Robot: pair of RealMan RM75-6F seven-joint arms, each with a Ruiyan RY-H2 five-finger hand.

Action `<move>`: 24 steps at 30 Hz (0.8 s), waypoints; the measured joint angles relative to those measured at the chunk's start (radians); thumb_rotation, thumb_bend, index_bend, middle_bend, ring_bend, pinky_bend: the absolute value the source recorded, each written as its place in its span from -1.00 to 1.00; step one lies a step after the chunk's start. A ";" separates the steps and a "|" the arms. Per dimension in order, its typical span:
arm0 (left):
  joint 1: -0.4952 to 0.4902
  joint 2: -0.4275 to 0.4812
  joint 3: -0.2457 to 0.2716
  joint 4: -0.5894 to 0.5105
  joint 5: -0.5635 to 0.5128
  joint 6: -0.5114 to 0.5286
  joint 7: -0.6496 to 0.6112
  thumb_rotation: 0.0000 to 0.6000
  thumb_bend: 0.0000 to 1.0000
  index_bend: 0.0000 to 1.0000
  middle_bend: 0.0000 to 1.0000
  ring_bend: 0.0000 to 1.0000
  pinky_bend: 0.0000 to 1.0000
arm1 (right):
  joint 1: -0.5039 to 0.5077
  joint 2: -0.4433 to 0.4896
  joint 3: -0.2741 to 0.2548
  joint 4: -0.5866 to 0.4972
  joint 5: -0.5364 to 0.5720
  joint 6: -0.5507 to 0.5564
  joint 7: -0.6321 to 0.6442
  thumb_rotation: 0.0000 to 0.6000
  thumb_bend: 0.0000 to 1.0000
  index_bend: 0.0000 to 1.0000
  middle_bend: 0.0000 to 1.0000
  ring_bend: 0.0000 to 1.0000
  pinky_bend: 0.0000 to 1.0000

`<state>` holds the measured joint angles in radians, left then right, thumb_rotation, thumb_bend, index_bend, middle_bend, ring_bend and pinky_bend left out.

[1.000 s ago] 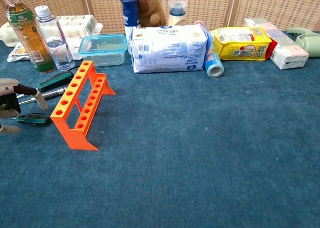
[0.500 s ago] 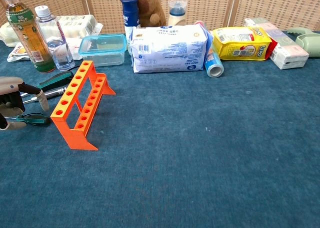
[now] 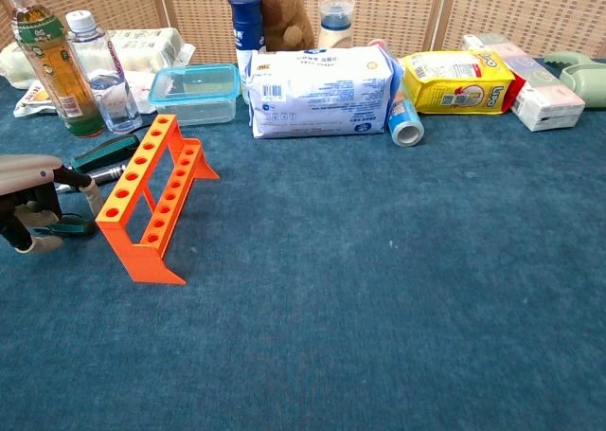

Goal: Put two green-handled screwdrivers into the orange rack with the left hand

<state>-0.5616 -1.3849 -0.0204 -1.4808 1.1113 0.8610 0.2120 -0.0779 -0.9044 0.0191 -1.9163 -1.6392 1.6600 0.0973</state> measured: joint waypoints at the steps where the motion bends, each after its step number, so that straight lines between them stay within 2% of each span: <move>1: 0.000 -0.002 0.000 0.000 -0.004 0.001 0.006 1.00 -0.26 -0.28 0.89 0.79 0.91 | 0.000 0.001 0.000 0.000 0.000 0.001 0.002 0.66 -1.00 -0.72 -0.89 -1.00 -1.00; 12: -0.001 -0.026 -0.002 0.003 -0.032 0.018 0.053 1.00 -0.15 -0.03 0.89 0.79 0.90 | 0.000 0.003 -0.001 0.002 -0.003 0.002 0.008 0.66 -1.00 -0.73 -0.89 -1.00 -1.00; 19: 0.001 -0.032 -0.001 0.000 -0.042 0.022 0.063 1.00 -0.12 0.00 0.89 0.79 0.90 | -0.001 0.003 -0.001 0.002 -0.005 0.002 0.007 0.67 -1.00 -0.73 -0.89 -1.00 -1.00; 24: 0.010 0.008 -0.002 -0.055 -0.017 0.035 0.033 1.00 -0.12 0.01 0.89 0.79 0.91 | -0.001 0.002 -0.002 0.003 -0.006 0.001 0.004 0.67 -1.00 -0.73 -0.89 -1.00 -1.00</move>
<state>-0.5520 -1.3765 -0.0225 -1.5358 1.0945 0.8964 0.2449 -0.0786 -0.9028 0.0172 -1.9135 -1.6448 1.6611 0.1008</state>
